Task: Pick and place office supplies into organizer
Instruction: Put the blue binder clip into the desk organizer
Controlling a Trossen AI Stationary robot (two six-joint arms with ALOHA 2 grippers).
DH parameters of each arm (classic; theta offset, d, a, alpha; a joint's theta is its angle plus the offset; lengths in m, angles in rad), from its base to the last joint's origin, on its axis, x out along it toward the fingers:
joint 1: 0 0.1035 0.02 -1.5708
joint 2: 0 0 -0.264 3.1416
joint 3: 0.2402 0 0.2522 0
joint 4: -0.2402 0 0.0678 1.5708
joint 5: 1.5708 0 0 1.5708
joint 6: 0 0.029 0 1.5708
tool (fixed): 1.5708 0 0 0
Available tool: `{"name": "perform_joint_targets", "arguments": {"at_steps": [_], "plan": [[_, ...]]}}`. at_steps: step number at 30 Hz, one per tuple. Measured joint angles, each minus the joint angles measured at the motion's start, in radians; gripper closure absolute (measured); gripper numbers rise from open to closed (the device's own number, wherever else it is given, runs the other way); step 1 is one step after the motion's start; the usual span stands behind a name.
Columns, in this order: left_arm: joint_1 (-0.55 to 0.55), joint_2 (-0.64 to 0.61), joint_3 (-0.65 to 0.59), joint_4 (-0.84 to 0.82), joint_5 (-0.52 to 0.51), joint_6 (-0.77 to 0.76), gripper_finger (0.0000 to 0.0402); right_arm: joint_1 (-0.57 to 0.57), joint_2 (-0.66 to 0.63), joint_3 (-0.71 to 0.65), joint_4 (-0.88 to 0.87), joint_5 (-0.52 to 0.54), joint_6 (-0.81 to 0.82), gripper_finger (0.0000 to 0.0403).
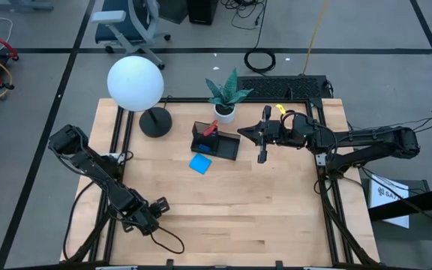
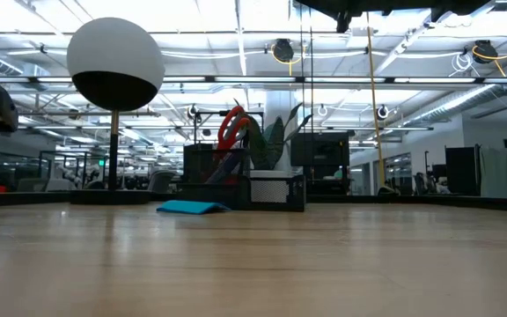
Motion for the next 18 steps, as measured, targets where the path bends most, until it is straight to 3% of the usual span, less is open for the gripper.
{"name": "perform_joint_targets", "arguments": {"at_steps": [11, 18], "plan": [[0.0, 0.002, -0.009, -0.006, 0.004, -0.005, 0.0238, 0.0, 0.0, 0.0, 0.0, 0.0, 0.0, 0.0403], [-0.001, 0.004, -0.01, -0.013, 0.018, -0.006, 0.0309, 0.0, 0.0, 0.0, 0.0, 0.0, 0.0, 0.0403]]}}
